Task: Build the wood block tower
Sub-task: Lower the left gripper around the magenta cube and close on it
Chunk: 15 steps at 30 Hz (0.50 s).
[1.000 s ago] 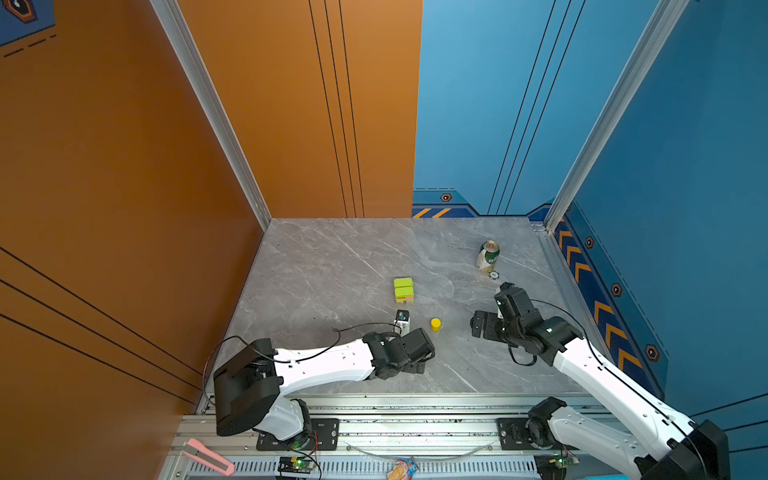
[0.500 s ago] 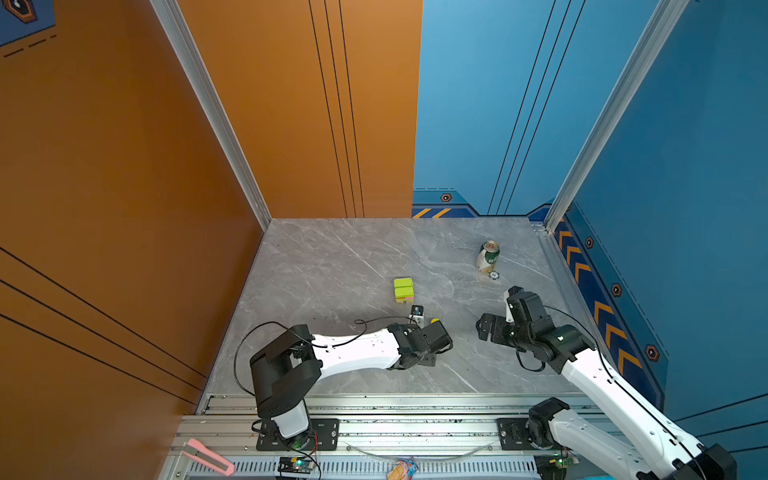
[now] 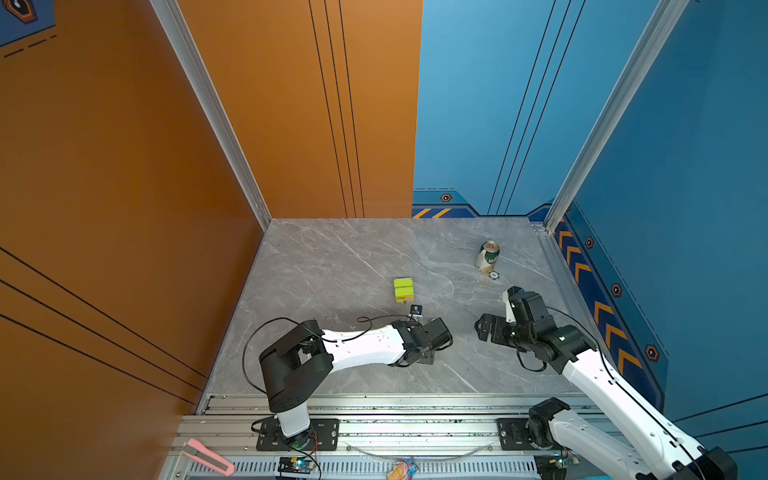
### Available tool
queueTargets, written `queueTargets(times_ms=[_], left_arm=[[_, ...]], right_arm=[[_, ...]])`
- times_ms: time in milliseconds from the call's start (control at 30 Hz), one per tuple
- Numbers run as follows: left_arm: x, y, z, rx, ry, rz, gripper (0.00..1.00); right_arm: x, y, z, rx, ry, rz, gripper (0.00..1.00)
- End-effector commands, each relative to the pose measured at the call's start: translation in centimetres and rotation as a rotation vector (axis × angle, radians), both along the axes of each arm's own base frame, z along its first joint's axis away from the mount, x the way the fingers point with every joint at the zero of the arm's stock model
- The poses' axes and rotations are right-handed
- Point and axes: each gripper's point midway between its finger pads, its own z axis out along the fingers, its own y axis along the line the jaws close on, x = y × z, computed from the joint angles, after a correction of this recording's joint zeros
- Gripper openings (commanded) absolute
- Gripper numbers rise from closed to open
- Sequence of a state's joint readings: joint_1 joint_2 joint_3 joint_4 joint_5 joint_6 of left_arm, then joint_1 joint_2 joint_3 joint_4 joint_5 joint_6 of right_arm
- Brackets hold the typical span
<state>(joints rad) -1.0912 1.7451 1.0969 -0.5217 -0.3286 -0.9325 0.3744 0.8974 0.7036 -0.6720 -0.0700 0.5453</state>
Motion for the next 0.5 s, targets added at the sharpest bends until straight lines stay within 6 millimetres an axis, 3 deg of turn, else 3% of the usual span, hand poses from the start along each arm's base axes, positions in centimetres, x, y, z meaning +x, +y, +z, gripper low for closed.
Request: queueTargets(times_ms=[0,467], left_arm=[[0.16,-0.06,-0.08,0.010,0.026,0.005,0.77],[0.57,0.19,-0.67,0.022,0.041,0.011,0.76]], right_arm=[[-0.04,-0.16,0.18,-0.001,-0.003,0.012,1.00],[0.05,-0.36,0.32,-0.001,-0.001,0.006,1.00]])
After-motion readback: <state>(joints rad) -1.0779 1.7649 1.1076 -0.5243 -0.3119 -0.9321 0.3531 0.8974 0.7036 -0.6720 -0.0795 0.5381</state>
